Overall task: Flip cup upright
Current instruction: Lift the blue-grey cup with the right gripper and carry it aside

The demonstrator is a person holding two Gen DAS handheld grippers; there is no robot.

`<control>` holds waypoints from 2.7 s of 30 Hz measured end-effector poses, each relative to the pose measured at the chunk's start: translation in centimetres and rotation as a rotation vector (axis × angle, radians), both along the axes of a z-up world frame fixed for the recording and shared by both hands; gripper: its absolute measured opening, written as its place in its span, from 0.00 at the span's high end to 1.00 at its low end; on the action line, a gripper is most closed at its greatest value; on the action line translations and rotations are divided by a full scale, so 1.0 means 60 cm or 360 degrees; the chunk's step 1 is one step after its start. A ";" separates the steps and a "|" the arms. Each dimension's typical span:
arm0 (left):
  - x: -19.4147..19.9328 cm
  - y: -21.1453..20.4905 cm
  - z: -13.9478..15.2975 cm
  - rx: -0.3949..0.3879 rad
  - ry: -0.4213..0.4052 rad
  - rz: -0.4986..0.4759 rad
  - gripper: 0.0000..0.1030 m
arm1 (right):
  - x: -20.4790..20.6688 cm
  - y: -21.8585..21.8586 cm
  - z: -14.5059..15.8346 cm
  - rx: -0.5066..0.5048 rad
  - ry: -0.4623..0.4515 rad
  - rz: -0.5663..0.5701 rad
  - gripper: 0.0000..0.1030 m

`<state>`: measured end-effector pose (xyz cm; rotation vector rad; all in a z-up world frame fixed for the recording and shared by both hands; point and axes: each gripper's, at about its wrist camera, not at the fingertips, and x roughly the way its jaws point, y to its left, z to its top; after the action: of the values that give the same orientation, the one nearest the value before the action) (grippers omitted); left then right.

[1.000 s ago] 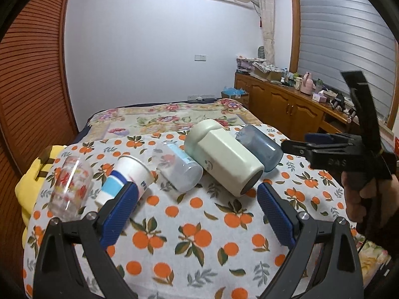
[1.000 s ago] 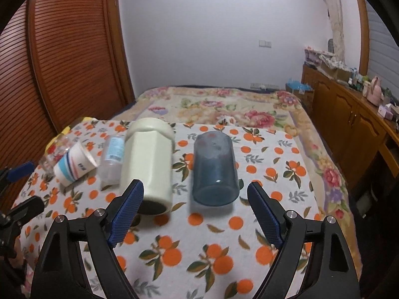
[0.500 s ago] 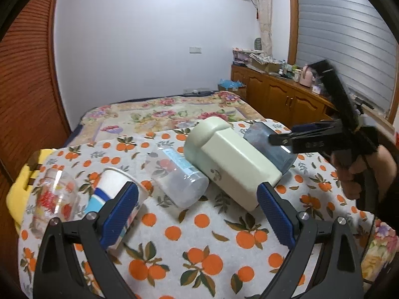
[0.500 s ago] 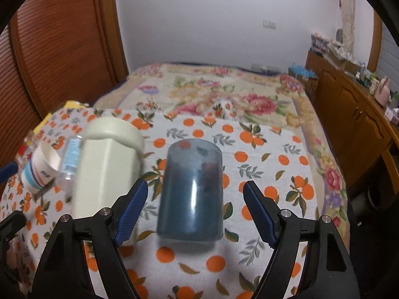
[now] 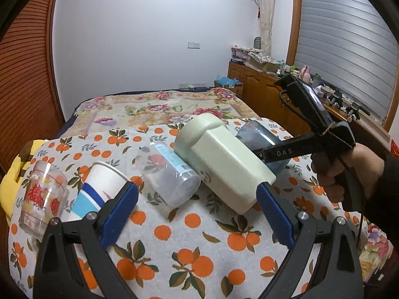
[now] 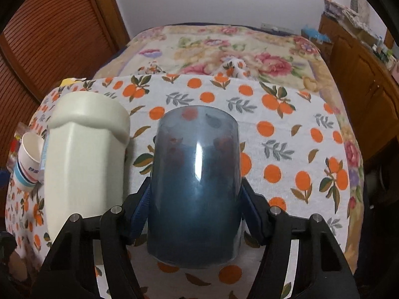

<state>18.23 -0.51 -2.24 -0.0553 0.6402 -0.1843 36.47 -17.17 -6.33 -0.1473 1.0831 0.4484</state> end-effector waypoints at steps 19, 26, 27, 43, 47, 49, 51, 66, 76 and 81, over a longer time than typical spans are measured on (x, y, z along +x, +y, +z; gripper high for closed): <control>-0.091 0.001 0.037 0.0141 -0.0065 0.0118 0.07 | -0.167 -0.058 0.053 0.0069 -0.0146 0.0082 0.35; -0.126 0.000 0.044 0.0168 -0.0076 0.0147 0.07 | -0.244 -0.040 0.044 0.0149 -0.0139 0.0139 0.35; -0.130 0.001 0.044 0.0168 -0.0079 0.0152 0.07 | -0.254 -0.036 0.041 0.0154 -0.0136 0.0151 0.35; -0.175 0.036 0.012 0.0126 -0.0017 0.0227 0.07 | -0.315 0.053 0.014 0.0164 -0.0100 0.0225 0.35; -0.173 0.044 0.005 0.0110 0.0006 0.0243 0.07 | -0.320 0.066 0.008 0.0168 -0.0075 0.0228 0.35; -0.172 0.047 0.002 0.0097 0.0013 0.0247 0.07 | -0.320 0.072 0.007 0.0176 -0.0070 0.0232 0.35; -0.172 0.048 0.001 0.0094 0.0015 0.0250 0.07 | -0.322 0.077 0.006 0.0160 -0.0078 0.0229 0.34; -0.170 0.052 -0.008 0.0067 0.0044 0.0262 0.07 | -0.334 0.090 0.006 0.0126 -0.0138 0.0247 0.27; -0.150 0.021 0.004 0.0031 0.0114 0.0204 0.07 | -0.356 0.026 0.053 0.0223 -0.0183 0.0208 0.27; -0.133 -0.016 0.010 0.0024 0.0171 0.0135 0.07 | -0.369 -0.023 0.074 0.0226 -0.0252 0.0150 0.27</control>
<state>10.26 -1.45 -1.67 -0.0783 0.7449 -0.0948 14.31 -18.53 -1.87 -0.1069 0.8884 0.5868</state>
